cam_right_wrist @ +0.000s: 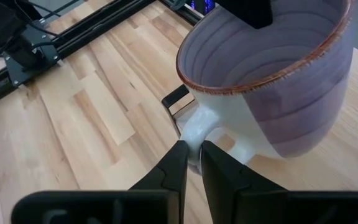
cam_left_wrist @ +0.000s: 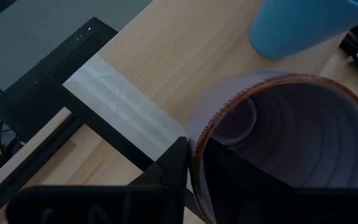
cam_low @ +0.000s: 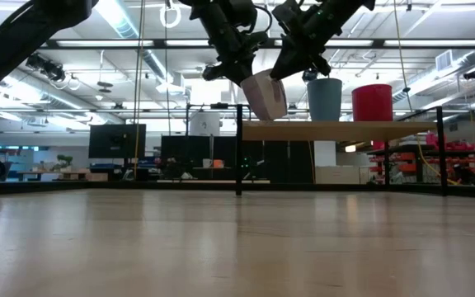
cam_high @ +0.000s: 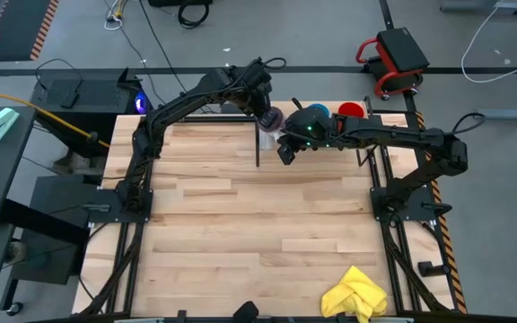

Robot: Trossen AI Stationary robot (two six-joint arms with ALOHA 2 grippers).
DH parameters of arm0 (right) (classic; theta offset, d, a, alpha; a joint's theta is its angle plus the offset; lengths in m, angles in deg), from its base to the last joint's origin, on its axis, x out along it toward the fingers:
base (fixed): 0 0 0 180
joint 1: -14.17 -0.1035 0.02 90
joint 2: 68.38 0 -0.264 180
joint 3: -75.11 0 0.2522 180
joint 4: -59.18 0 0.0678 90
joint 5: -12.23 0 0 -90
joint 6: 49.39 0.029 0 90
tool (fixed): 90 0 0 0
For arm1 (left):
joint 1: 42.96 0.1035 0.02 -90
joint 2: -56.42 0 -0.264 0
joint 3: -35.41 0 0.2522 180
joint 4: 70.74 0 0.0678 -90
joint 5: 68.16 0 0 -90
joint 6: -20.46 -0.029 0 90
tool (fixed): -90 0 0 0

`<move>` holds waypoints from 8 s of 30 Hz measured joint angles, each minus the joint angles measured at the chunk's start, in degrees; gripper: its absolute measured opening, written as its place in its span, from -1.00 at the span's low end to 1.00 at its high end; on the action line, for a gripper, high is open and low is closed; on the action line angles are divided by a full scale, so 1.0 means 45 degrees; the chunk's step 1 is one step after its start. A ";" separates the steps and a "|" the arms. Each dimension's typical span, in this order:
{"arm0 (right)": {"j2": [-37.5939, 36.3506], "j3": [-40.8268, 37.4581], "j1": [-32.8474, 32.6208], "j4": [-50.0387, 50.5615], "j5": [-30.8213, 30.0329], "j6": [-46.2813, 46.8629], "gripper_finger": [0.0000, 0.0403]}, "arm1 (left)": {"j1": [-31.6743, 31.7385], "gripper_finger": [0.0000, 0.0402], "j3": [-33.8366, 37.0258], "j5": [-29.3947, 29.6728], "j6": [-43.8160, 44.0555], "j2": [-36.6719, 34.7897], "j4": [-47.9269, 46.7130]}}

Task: Stack small to large cups/mugs on shelf
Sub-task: Put the purple mug on the shelf, then return to Home Position

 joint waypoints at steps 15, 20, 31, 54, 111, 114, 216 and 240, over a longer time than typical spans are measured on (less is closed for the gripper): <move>0.0000 0.0005 0.0146 0.0227 -0.0024 0.0603 -0.75 | -0.0010 -0.63 0.0005 -0.0078 0.0010 0.0000 -0.0011; 0.0000 0.0005 0.0151 0.0227 -0.0073 0.0656 -0.75 | -0.0010 -0.59 0.0015 -0.0078 -0.0005 0.0000 0.0286; 0.0000 0.0005 0.0155 0.0208 -0.0096 0.0987 -0.75 | -0.0015 -0.46 0.0015 -0.0097 -0.0015 0.0000 0.0520; -0.0005 0.0019 0.0282 0.0635 -0.0160 0.1608 -0.75 | -0.0034 -0.30 0.0019 -0.0124 0.0000 0.0000 0.0940; -0.0012 0.0019 0.0442 0.0319 -0.0099 0.1608 -0.75 | 0.0520 -0.11 0.0019 0.0426 0.0005 0.0005 0.1385; -0.0010 0.0015 0.0442 0.0314 -0.0096 0.1608 -0.75 | 0.0525 -0.11 0.0019 0.0330 0.0010 0.0005 0.1394; -0.6204 0.4278 -0.9528 0.4645 -0.3920 0.2143 -0.75 | -0.7431 -0.10 -0.0189 0.4793 0.1676 -0.6717 -0.3274; -0.8728 -0.1702 -1.1278 -0.0771 -0.4167 0.2281 -0.75 | -1.0123 -0.13 -0.0170 0.8006 0.3150 -0.4741 -0.1986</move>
